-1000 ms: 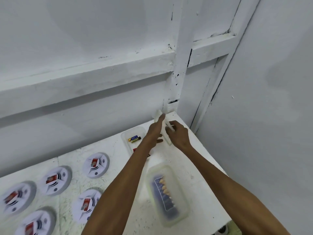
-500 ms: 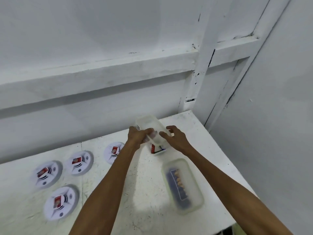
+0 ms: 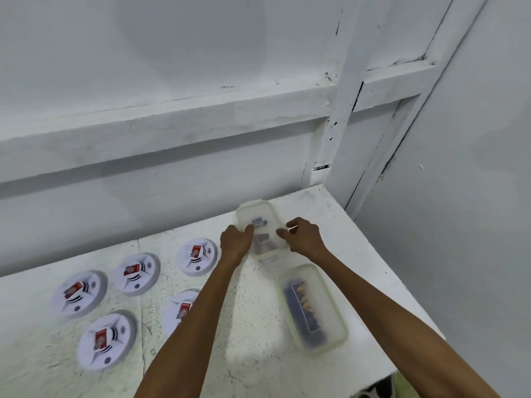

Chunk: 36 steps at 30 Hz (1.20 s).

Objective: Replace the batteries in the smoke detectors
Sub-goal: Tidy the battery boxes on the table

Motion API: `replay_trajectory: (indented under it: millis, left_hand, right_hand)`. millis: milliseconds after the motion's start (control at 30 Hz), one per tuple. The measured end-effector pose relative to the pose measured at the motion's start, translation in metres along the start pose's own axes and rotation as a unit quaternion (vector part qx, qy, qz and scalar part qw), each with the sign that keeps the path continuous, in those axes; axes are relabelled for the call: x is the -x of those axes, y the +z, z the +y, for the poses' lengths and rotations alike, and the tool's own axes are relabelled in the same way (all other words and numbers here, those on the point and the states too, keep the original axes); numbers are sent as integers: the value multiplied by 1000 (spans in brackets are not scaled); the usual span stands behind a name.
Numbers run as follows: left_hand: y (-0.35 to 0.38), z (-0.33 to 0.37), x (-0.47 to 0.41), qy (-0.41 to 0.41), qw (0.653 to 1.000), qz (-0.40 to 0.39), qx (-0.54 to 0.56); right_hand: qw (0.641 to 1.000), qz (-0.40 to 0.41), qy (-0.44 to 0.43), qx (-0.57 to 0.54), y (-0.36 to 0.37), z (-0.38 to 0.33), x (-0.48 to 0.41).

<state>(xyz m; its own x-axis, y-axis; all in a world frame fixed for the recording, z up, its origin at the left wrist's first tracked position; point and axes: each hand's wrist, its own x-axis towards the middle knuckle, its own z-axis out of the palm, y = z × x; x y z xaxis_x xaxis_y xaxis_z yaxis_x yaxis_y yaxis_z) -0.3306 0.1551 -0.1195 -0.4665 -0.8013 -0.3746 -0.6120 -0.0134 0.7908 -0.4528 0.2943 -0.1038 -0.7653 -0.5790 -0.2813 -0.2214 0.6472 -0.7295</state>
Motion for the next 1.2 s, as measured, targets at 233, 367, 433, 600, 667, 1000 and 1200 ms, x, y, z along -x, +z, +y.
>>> replay_trajectory:
  millis: [233,367,433,600,667,1000,1200]
  left_hand:
    - [-2,-11,-2,-40,991,-19,128]
    - [-3,-5,0,-39,993,-54,102]
    - [-3,-3,-4,-38,996,-56,58]
    - [-6,0,-7,-72,989,-120,48]
    - [-9,1,-8,-102,982,-139,76]
    - [-33,13,-44,31,987,-132,-80]
    - [-34,34,-60,159,952,-194,-177]
  right_hand:
    - [998,-19,-26,46,-1,-7,-1]
    - [1000,-12,-14,24,-2,-7,-2]
    - [1000,-4,-6,7,0,-7,-5]
    - [987,-46,89,-128,-8,-10,-16]
    - [981,-62,110,-146,-10,-14,-16]
    - [958,-218,-149,113,-19,-32,4]
    - [920,-222,-177,271,-16,-11,-9]
